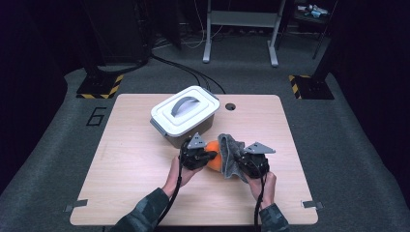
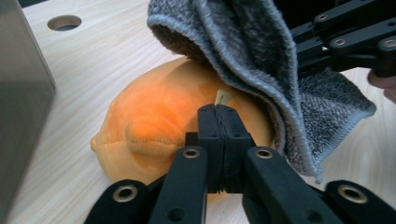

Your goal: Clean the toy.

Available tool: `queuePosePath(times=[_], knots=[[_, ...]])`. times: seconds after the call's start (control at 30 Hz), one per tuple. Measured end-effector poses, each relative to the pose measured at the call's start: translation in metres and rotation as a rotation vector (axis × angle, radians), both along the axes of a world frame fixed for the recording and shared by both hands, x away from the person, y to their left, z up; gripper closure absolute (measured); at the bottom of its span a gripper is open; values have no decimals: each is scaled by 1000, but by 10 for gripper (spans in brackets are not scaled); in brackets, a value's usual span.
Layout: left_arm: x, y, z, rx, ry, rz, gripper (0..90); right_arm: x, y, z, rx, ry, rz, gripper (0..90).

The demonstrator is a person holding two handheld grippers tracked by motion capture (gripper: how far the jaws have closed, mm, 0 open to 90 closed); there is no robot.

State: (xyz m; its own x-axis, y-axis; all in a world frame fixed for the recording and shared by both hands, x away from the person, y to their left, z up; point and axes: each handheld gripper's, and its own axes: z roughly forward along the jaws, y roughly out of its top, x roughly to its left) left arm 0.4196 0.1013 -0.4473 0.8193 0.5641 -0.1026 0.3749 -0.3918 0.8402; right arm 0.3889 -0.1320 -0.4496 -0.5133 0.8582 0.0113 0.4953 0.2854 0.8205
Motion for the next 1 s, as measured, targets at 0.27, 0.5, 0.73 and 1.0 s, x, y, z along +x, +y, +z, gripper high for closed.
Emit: queuePosePath(times=[0.27,0.5,0.73,1.0], knots=[[-5,2,6,45,-47,5,546,4,-2,2,30,-5,0,804],[1,-11,13,93,-95,-28,587,4,-2,4,47,-8,13,804],[5,-19,12,137,-107,-65,854,-1,-10,8,66,-26,-3,804],[1,-17,14,129,-111,-82,899,-9,-46,12,87,-49,-115,804]])
